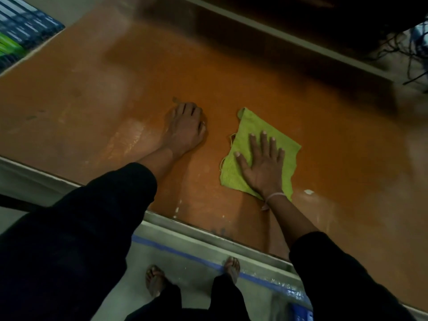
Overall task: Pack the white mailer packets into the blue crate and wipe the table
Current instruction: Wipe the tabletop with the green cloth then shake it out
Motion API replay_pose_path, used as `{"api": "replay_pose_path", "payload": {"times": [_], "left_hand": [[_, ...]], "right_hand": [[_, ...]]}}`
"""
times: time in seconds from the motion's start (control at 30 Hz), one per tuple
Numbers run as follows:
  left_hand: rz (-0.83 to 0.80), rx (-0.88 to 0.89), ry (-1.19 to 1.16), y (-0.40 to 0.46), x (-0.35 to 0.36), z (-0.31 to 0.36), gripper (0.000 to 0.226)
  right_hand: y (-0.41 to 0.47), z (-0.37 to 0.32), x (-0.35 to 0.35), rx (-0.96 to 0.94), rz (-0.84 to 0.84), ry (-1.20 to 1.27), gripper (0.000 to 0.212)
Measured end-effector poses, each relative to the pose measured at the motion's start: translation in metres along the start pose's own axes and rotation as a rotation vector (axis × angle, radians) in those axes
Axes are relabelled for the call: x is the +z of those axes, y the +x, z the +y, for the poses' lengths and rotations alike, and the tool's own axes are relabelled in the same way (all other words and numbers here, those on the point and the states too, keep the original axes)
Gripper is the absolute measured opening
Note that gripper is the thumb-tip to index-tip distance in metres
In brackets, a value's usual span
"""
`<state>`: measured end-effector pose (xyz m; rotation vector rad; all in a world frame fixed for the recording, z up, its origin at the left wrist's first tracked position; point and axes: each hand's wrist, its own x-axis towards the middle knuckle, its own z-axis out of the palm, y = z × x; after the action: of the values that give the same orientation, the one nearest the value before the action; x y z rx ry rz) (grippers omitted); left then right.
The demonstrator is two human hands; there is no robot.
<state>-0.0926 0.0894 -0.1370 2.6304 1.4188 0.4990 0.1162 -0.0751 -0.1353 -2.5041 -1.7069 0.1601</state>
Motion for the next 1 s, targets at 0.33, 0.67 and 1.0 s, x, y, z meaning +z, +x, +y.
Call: {"api": "replay_pose_path", "payload": {"times": [0.33, 0.67, 1.0], "left_hand": [[-0.063, -0.005, -0.065, 0.001, -0.004, -0.010, 0.040], [-0.064, 0.141, 0.056, 0.012, -0.032, -0.107, 0.047], [-0.100, 0.028, -0.038, 0.019, -0.034, -0.124, 0.052]], "right_hand": [[-0.055, -0.038, 0.003, 0.001, 0.002, -0.011, 0.081], [-0.099, -0.073, 0.006, -0.060, 0.010, -0.054, 0.078], [-0.041, -0.078, 0.013, -0.064, 0.014, -0.064, 0.075]]}}
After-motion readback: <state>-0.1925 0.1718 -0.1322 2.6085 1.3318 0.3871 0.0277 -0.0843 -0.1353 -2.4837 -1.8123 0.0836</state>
